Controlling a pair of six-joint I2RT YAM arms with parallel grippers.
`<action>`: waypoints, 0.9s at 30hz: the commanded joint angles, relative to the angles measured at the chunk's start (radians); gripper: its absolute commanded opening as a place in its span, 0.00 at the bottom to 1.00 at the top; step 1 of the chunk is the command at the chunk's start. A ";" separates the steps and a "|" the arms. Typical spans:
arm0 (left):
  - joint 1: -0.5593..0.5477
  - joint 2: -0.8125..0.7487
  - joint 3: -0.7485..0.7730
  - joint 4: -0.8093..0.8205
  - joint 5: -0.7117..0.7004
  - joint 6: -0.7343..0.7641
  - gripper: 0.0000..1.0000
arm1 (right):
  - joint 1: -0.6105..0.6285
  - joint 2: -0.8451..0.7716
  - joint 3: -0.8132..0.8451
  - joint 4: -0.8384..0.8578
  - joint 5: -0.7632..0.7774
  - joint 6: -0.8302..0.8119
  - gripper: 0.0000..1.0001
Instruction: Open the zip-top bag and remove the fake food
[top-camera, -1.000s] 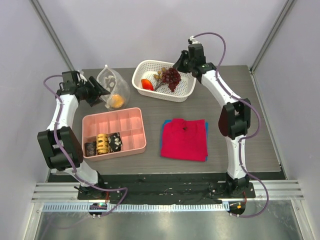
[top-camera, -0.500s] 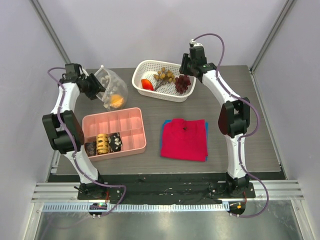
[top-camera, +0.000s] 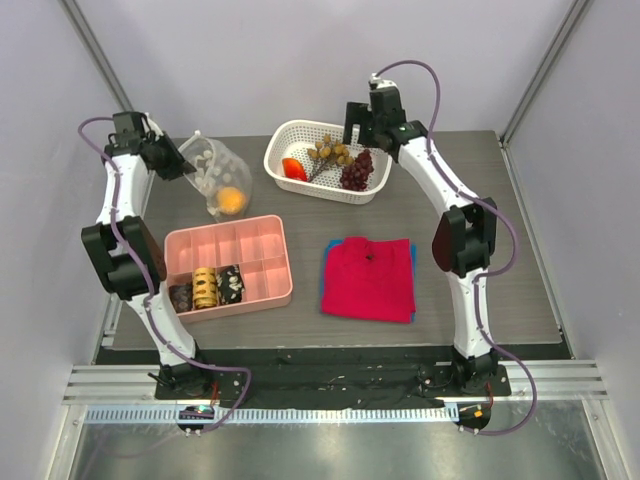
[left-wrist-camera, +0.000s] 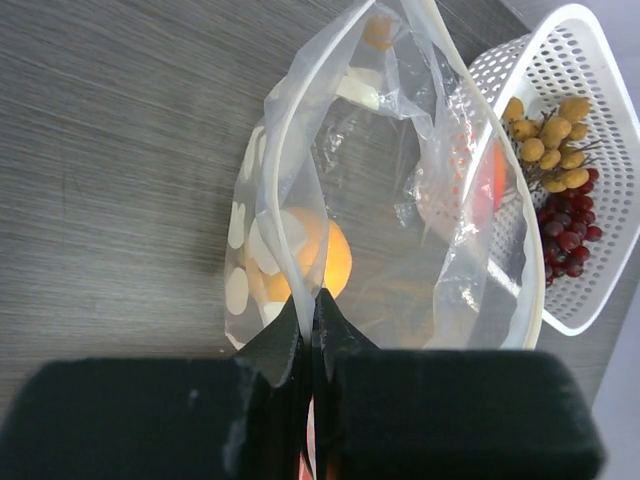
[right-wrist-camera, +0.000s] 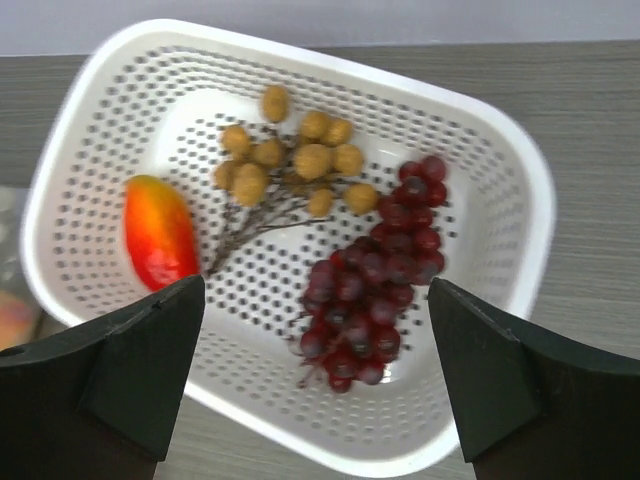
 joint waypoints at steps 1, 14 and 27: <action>0.000 -0.069 -0.047 0.056 0.072 -0.030 0.00 | 0.118 -0.093 0.097 0.001 -0.045 0.062 0.99; -0.119 -0.307 -0.247 0.220 0.047 -0.082 0.00 | 0.343 0.051 0.303 0.292 -0.301 0.365 0.62; -0.217 -0.347 -0.394 0.306 0.001 -0.110 0.00 | 0.374 0.094 0.166 0.250 -0.296 0.450 0.04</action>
